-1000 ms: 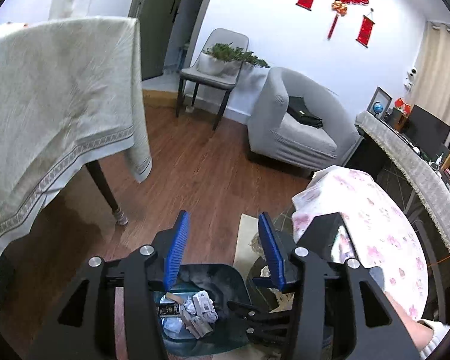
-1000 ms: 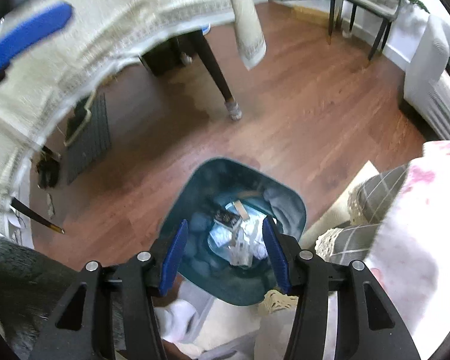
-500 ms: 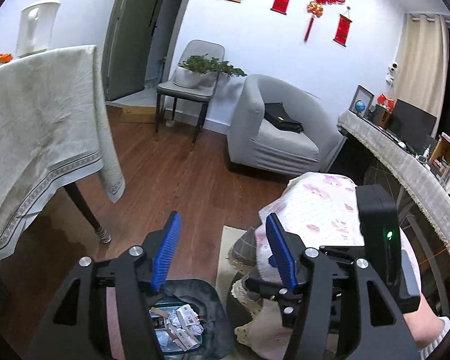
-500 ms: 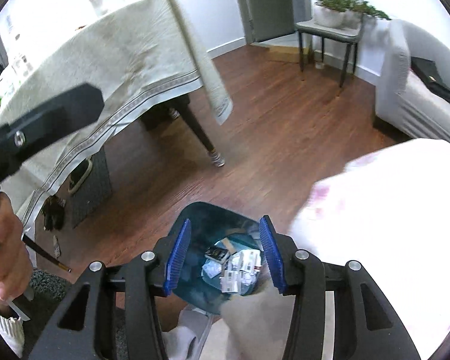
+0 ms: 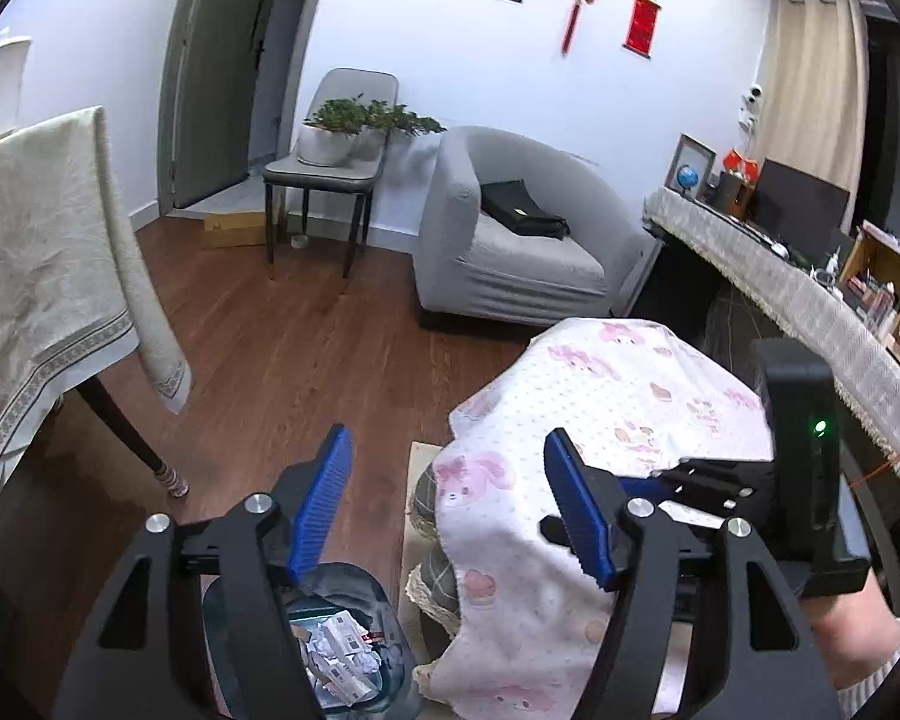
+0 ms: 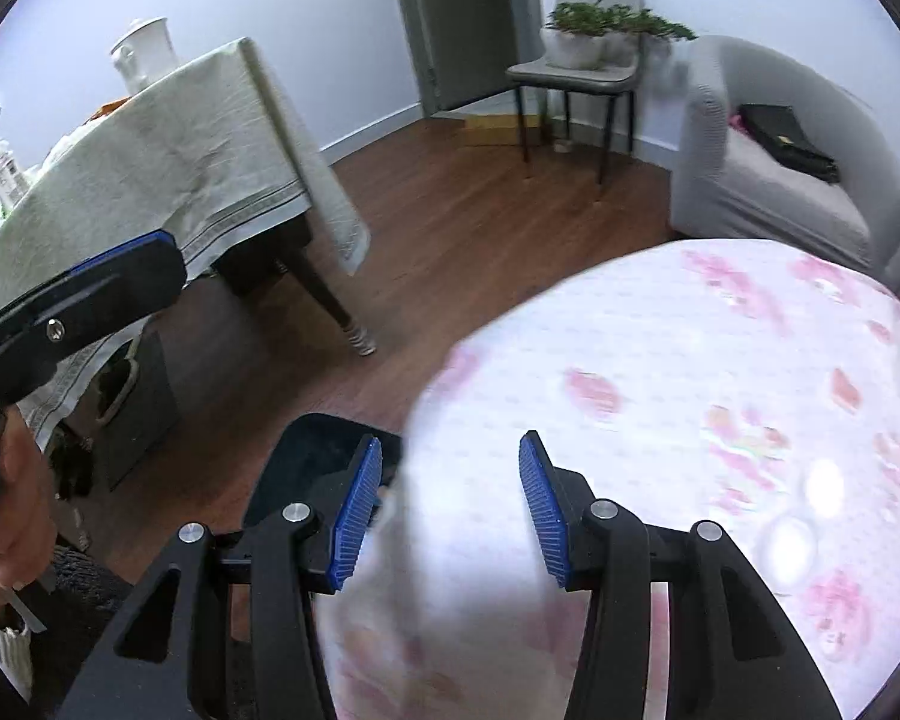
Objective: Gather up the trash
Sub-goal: 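Move both tools back over the table toward the clear lid and white cap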
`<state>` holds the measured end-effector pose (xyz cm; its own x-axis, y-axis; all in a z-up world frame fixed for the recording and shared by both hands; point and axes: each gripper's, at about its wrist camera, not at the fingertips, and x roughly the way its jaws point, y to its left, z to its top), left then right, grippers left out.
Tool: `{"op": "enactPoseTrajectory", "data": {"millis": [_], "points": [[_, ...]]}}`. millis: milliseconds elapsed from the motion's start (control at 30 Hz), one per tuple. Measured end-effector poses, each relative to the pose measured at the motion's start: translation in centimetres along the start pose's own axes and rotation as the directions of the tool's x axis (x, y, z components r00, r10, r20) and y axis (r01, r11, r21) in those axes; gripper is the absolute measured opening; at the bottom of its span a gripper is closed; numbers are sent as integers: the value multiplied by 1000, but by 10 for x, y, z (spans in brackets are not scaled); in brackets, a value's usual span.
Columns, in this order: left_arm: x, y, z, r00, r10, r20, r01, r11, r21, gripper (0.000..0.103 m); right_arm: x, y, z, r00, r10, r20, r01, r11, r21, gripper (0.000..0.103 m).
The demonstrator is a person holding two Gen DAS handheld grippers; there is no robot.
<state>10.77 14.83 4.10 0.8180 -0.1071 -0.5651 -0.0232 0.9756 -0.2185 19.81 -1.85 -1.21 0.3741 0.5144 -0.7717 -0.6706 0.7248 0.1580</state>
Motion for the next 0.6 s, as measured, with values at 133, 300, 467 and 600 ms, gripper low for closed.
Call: {"op": "enactPoseTrajectory", "data": {"millis": [133, 300, 467, 600], "points": [[12, -8, -4, 999, -25, -20, 25, 1000, -5, 74, -12, -17, -8, 999, -25, 25, 24, 999, 40, 49], [33, -19, -7, 997, -36, -65, 36, 999, -7, 74, -30, -38, -18, 995, -91, 50, 87, 994, 63, 51], [52, -33, -5, 994, -64, -85, 62, 998, -28, 74, -44, -67, -27, 982, -179, 59, 173, 980, 96, 53], [65, -47, -4, 992, -84, -96, 84, 996, -11, 75, -49, -88, -39, 975, -216, 48, 209, 971, 117, 54]]}}
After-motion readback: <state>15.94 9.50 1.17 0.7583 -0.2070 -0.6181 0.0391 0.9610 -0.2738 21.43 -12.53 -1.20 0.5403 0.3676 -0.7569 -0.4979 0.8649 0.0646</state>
